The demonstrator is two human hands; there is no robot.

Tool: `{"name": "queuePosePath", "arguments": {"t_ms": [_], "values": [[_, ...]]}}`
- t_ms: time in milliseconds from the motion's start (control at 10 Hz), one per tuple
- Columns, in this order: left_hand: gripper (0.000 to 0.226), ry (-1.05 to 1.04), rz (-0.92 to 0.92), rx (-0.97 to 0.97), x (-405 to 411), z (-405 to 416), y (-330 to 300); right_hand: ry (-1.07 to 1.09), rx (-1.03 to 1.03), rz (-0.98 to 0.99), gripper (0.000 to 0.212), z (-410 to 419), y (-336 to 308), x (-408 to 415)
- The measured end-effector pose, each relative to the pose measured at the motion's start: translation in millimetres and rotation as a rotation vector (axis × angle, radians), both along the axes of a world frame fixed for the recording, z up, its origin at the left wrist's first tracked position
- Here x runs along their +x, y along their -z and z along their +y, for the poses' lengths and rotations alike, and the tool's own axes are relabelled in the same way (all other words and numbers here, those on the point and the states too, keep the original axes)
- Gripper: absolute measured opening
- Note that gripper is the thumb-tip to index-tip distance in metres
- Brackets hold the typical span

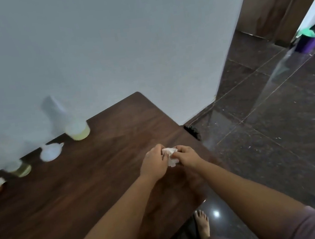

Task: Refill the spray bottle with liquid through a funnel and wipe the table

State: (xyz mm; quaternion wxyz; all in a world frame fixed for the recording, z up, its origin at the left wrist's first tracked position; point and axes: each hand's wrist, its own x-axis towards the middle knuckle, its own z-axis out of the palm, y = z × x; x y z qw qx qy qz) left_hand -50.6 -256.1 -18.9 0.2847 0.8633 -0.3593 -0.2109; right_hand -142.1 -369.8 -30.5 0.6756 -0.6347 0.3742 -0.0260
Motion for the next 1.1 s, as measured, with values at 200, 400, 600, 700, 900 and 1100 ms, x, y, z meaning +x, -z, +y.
{"name": "queuePosePath", "arguments": {"t_ms": [200, 400, 600, 700, 900, 1100], "values": [[0.021, -0.083, 0.123, -0.03, 24.4, -120.4, -1.1, -0.003, -0.19, 0.087, 0.01, -138.9, 1.7, 22.7], [0.034, -0.063, 0.142, 0.044, 65.2, -200.0, 6.1, -0.107, -0.359, 0.42, 0.021, -243.6, 22.4, 44.8], [0.046, 0.015, 0.086, 0.094, 95.7, -253.1, 16.8, -0.197, -0.334, 0.542, 0.043, -302.7, 33.9, 89.5], [0.051, -0.025, 0.059, 0.093, 106.2, -262.9, 22.2, -0.186, -0.323, 0.55, 0.052, -320.0, 40.4, 118.4], [0.057, -0.132, 0.066, 0.071, 126.1, -256.8, 34.5, -0.059, -0.283, 0.494, 0.06, -309.2, 61.9, 138.3], [0.053, -0.15, 0.042, 0.011, 126.0, -241.8, 41.0, -0.009, -0.242, 0.565, 0.046, -295.2, 86.3, 116.4]]}}
